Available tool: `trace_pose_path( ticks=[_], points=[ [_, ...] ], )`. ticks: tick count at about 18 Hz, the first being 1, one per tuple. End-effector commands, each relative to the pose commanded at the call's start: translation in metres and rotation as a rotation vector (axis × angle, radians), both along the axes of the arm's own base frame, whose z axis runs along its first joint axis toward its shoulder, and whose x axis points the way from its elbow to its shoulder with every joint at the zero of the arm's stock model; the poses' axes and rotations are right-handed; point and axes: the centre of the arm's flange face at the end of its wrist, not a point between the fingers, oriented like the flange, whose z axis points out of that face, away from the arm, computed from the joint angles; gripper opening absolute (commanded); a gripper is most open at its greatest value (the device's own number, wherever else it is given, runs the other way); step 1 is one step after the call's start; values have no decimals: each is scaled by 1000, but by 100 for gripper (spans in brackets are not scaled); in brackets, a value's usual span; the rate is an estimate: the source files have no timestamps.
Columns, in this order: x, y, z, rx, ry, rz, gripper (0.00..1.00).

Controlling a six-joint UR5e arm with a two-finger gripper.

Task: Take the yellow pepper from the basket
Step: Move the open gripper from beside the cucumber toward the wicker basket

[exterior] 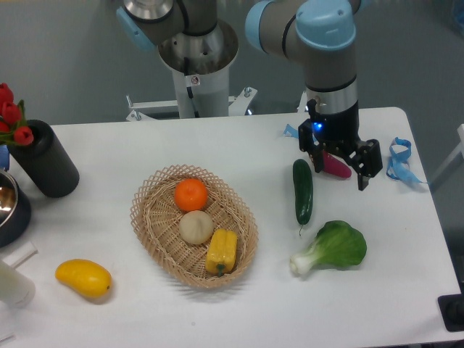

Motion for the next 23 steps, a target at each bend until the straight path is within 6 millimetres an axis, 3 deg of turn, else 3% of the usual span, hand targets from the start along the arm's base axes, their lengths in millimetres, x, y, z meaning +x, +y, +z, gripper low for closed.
trace_pose_path(
  ticks=[7,11,18,23],
  points=[
    [2,0,-4,8,-14,24,100],
    [4,10,-17,26,-50,87,100],
    [24,41,-21,97,-103,209,100],
    [43,51,-41,133,-180,359,100]
  ],
)
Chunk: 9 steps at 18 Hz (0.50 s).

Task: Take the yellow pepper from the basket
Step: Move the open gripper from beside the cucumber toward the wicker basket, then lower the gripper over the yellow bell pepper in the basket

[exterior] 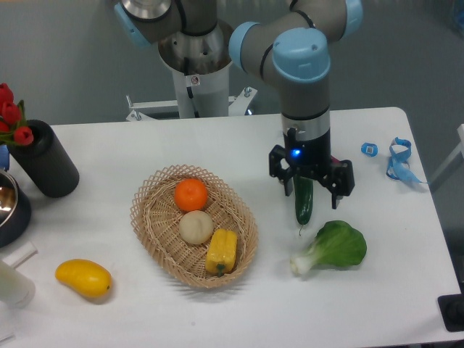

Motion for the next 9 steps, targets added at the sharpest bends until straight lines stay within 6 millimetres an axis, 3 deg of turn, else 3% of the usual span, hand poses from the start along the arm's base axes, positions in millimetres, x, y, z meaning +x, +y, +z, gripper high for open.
trace_pose_path(
  ticks=[4,9],
  points=[
    [15,24,-21,35,-74,116,100],
    [40,45,-53,90,-216,109,100]
  ],
)
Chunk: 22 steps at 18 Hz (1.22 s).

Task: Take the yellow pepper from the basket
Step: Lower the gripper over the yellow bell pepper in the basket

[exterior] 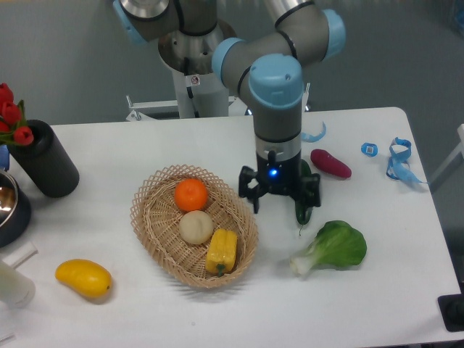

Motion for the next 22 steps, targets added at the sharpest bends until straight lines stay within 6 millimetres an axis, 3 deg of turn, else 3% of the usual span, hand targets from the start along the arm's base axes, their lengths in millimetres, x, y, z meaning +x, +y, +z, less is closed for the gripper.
trace_pose_path(
  ticks=[2,5,8,22],
  points=[
    [6,5,-7,-7,-11,-13,100],
    [17,11,-37,-40,-54,-33,100],
    [25,18,-49,-42,-84,-35,100],
    [25,35,-75,-33,-89,-65,100]
  ],
)
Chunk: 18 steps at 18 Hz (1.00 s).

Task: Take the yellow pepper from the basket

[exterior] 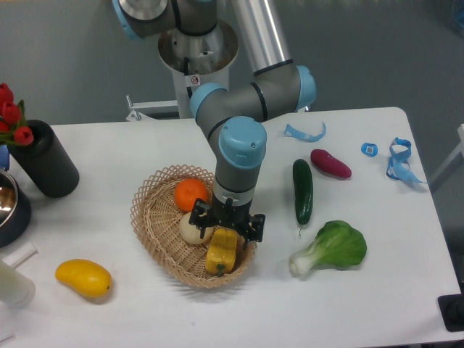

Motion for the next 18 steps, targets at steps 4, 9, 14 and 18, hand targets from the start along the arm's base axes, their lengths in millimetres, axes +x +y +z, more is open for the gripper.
trace_pose_path(
  ticks=[4,9,14,18],
  points=[
    [-1,2,-5,-4,-4,-4,100],
    [2,10,-13,-12,-4,-26,100],
    [4,13,-16,-15,-5,-34,100],
    [4,12,-16,-15,-5,-34,93]
  ],
)
